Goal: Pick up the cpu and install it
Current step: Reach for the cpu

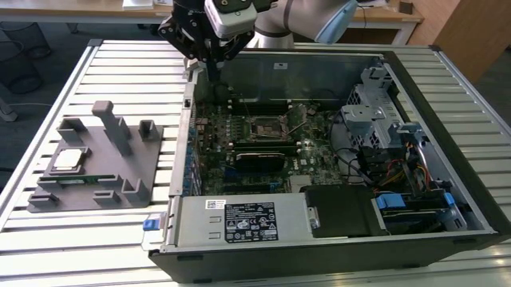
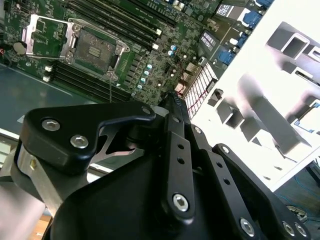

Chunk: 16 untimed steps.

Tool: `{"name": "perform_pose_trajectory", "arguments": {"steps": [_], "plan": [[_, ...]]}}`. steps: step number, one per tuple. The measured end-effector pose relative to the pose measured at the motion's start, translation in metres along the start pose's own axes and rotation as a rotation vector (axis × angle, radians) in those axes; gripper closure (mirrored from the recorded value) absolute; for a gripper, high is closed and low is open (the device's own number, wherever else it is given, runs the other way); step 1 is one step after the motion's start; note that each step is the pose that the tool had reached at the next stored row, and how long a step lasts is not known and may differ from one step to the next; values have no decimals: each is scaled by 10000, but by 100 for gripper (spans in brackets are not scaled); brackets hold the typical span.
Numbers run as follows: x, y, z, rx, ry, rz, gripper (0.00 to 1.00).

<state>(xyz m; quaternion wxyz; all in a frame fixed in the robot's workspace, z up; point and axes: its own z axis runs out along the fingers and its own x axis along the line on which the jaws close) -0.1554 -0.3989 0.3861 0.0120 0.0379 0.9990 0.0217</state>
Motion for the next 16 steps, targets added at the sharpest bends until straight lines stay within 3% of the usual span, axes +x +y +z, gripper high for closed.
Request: {"name": "perform_pose_trajectory", "arguments": {"steps": [16], "plan": [[35, -3, 13, 1, 11, 0, 89]]}}
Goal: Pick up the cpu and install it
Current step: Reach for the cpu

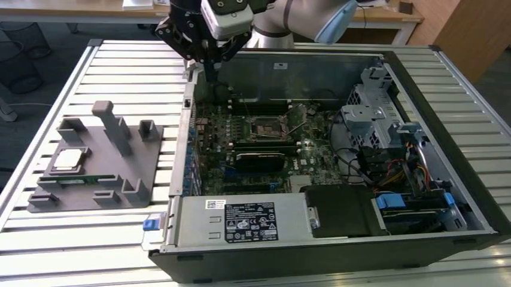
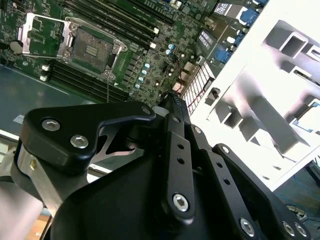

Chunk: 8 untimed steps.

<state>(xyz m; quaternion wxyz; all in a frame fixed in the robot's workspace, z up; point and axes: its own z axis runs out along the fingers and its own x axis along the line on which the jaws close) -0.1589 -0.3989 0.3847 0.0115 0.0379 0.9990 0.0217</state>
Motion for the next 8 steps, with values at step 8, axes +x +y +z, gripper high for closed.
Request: {"name": "perform_pose_trajectory", "arguments": {"steps": [8], "plan": [[17, -2, 5, 1, 5, 0, 89]]}}
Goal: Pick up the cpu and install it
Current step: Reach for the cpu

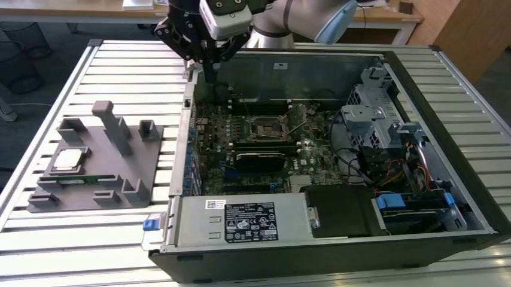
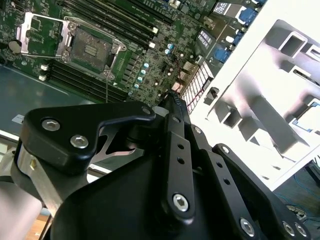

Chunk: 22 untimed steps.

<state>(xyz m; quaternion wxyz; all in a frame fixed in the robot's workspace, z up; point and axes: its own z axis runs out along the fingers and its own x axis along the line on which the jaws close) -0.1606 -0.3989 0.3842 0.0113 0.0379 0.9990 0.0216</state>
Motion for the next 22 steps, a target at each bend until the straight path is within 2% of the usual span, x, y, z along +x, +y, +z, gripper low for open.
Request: {"name": "perform_pose_trajectory", "arguments": {"steps": [22], "plan": [[38, -4, 18, 0, 17, 1, 89]]}}
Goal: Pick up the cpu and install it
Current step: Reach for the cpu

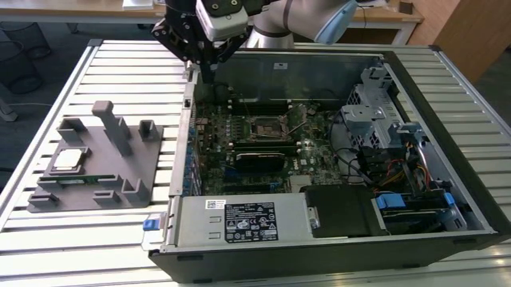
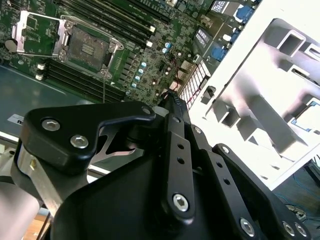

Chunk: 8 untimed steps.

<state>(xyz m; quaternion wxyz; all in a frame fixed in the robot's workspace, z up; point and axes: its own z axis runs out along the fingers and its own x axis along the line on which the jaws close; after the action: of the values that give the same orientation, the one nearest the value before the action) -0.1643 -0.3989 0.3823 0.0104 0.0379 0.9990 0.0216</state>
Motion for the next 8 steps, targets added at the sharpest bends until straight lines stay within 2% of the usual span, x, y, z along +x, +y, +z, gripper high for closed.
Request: {"name": "perform_pose_trajectory", "arguments": {"steps": [8], "plan": [[14, -1, 7, 1, 6, 0, 89]]}}
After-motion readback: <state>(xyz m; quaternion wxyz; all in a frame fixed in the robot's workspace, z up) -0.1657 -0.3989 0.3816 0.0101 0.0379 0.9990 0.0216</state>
